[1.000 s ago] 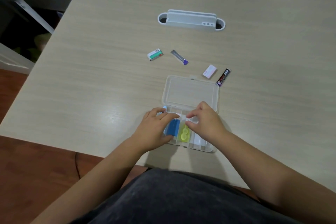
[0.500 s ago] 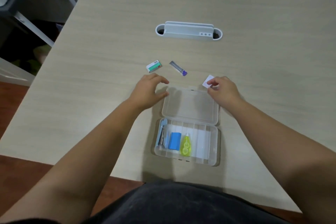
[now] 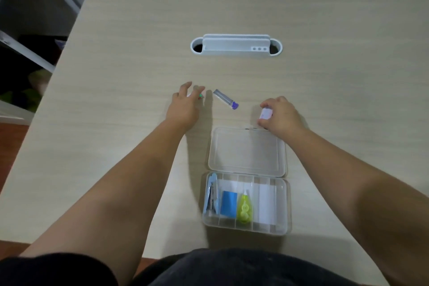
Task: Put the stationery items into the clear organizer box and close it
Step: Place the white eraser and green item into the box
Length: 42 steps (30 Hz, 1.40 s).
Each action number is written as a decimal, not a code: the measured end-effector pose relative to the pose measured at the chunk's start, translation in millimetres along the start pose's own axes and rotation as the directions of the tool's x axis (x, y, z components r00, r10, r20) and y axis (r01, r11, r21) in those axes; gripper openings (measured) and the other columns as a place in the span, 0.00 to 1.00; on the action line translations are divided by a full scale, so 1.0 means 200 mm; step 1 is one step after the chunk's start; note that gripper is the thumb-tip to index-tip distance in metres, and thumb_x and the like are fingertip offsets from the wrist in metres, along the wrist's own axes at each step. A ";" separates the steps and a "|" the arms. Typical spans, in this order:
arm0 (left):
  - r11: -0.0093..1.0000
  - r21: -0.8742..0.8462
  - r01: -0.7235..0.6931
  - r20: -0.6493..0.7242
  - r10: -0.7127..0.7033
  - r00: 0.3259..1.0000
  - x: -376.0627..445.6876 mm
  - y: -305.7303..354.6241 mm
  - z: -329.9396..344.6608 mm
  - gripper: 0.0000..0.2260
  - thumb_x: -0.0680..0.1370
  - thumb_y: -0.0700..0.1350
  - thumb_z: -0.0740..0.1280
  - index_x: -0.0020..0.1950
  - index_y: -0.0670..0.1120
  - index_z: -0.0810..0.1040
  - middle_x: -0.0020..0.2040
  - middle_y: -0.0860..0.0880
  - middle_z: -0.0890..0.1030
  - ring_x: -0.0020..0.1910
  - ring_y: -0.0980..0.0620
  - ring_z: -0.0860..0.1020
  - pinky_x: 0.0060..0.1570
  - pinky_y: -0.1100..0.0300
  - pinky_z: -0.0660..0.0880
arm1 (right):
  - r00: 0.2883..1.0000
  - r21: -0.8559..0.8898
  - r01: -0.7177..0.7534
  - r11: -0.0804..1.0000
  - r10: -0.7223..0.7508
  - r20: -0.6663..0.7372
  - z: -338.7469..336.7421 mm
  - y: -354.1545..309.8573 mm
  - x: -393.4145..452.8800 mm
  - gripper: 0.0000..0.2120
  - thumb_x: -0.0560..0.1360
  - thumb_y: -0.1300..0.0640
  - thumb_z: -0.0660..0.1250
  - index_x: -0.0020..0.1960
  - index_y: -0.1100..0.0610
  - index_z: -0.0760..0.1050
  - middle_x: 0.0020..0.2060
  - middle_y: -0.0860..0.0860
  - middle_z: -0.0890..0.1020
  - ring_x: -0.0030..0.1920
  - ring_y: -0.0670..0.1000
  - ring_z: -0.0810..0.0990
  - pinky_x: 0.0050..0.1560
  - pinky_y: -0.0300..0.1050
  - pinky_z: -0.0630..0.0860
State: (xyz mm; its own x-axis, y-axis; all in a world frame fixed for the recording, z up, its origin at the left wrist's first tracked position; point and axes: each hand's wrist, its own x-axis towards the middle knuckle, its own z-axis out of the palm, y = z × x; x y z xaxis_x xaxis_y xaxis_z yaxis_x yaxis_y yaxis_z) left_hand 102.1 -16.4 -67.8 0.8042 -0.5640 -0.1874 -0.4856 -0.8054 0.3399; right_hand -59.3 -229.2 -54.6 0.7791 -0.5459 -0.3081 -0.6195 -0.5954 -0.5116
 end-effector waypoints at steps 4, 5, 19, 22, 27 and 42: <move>1.000 0.003 -0.001 0.019 0.001 1.000 0.02 -0.01 0.00 0.28 0.74 0.33 0.58 0.72 0.53 0.68 0.67 0.44 0.69 0.61 0.37 0.70 0.59 0.50 0.72 | 0.999 0.125 0.012 0.992 -0.007 -0.037 -0.03 -0.02 -0.04 0.27 0.64 0.51 0.77 0.62 0.50 0.77 0.56 0.52 0.78 0.55 0.51 0.79 0.58 0.44 0.75; 0.999 -0.032 0.010 0.015 -0.010 1.000 0.01 0.00 0.00 0.27 0.74 0.33 0.60 0.72 0.52 0.67 0.66 0.43 0.70 0.60 0.38 0.71 0.58 0.50 0.72 | 0.999 0.169 0.034 0.985 -0.029 -0.037 -0.04 -0.02 -0.08 0.28 0.63 0.51 0.78 0.62 0.50 0.77 0.55 0.51 0.77 0.52 0.49 0.79 0.57 0.43 0.76; 0.790 -0.603 -0.112 0.017 0.154 0.988 -0.85 0.51 0.09 0.25 0.70 0.36 0.71 0.63 0.54 0.76 0.53 0.50 0.77 0.49 0.57 0.78 0.51 0.62 0.79 | 0.937 0.469 -0.160 0.869 -0.016 0.348 -0.07 0.26 -0.64 0.23 0.61 0.62 0.81 0.50 0.45 0.77 0.39 0.53 0.78 0.34 0.51 0.74 0.35 0.45 0.76; 0.817 -0.570 -0.089 0.097 0.175 0.980 -1.05 0.59 0.20 0.20 0.70 0.40 0.72 0.60 0.55 0.78 0.51 0.52 0.75 0.48 0.55 0.77 0.51 0.59 0.79 | 0.958 0.500 -0.160 0.851 0.012 0.285 -0.09 0.32 -0.67 0.22 0.64 0.63 0.79 0.53 0.48 0.76 0.39 0.54 0.77 0.36 0.52 0.74 0.39 0.48 0.77; 0.882 -0.470 -0.037 0.129 0.110 0.986 -1.21 0.64 0.29 0.18 0.72 0.47 0.71 0.61 0.54 0.76 0.53 0.55 0.72 0.49 0.55 0.76 0.52 0.58 0.77 | 0.981 0.456 -0.116 0.883 0.029 0.193 -0.08 0.36 -0.70 0.16 0.68 0.57 0.76 0.52 0.45 0.77 0.38 0.50 0.76 0.35 0.50 0.75 0.40 0.46 0.75; 0.970 -0.193 -0.149 0.084 0.168 0.982 -1.28 0.64 0.36 0.16 0.76 0.57 0.66 0.52 0.47 0.84 0.50 0.51 0.72 0.50 0.51 0.72 0.51 0.57 0.74 | 0.969 0.430 -0.036 0.902 -0.073 0.234 -0.01 0.20 -0.77 0.15 0.74 0.65 0.62 0.55 0.51 0.80 0.39 0.47 0.76 0.31 0.43 0.70 0.37 0.38 0.69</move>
State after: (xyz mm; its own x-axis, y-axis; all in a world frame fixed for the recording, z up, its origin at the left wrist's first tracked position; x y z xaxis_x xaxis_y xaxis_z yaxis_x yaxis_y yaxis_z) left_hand -190.4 11.6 -43.4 0.6799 -0.7043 -0.2041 -0.5248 -0.6617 0.5355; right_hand -204.7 -170.5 -26.1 0.8230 -0.3478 -0.4492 -0.5456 -0.2636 -0.7955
